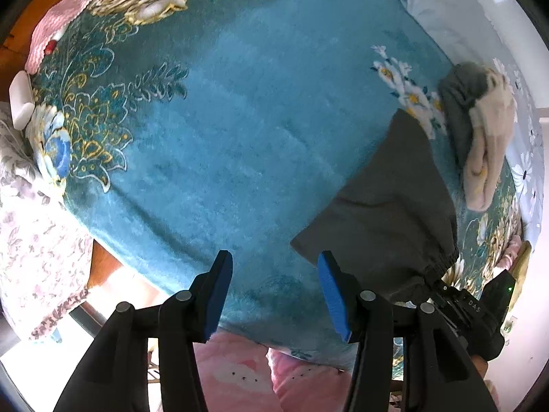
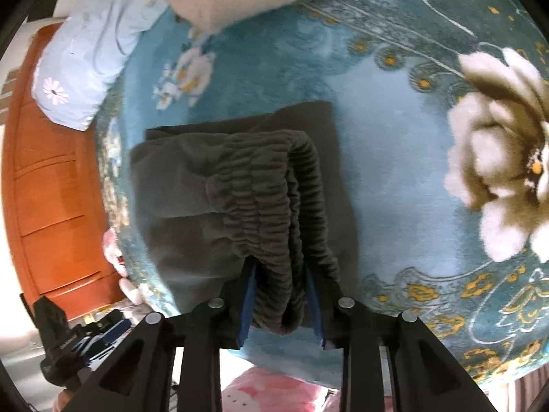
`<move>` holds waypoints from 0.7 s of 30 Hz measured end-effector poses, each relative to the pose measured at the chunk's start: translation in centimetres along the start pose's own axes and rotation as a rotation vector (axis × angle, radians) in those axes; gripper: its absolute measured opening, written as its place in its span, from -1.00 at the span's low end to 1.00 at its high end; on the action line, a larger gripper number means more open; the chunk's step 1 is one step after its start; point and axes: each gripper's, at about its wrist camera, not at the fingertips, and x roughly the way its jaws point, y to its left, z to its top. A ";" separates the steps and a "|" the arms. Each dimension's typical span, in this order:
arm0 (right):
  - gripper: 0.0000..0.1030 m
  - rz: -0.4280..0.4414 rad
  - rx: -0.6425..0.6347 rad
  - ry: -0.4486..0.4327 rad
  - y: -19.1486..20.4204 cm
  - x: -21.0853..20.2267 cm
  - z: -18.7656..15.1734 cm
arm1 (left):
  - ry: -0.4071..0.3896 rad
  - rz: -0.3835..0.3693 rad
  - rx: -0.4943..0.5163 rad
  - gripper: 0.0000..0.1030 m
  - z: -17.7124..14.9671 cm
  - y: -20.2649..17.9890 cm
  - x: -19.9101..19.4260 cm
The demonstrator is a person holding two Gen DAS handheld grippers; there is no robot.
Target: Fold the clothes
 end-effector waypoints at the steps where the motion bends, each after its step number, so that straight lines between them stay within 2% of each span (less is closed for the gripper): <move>1: -0.38 -0.003 0.001 0.003 0.0 -0.1 0.0 | 0.004 -0.003 -0.001 0.02 0.0 0.0 0.2; 4: -0.27 -0.045 -0.046 0.001 0.7 -0.9 -0.2 | 0.014 -0.016 0.023 0.02 0.2 -0.8 0.8; 9: -0.25 -0.144 -0.113 -0.029 1.8 -3.3 -0.2 | 0.027 -0.045 0.102 0.02 0.2 -3.3 2.2; 11: -0.25 -0.215 -0.142 -0.067 2.6 -4.7 0.0 | 0.033 -0.057 0.134 0.02 0.2 -4.2 2.7; 15: -0.25 -0.179 -0.268 -0.110 6.3 -6.7 0.5 | 0.042 -0.084 0.198 0.02 0.3 -6.2 3.8; 19: -0.23 -0.163 -0.406 -0.081 10.0 -5.3 1.3 | 0.042 -0.156 0.282 0.02 0.1 -9.0 4.8; 21: -0.23 -0.190 -0.393 -0.076 9.8 -4.2 2.1 | 0.042 -0.188 0.323 0.02 0.0 -10.3 5.4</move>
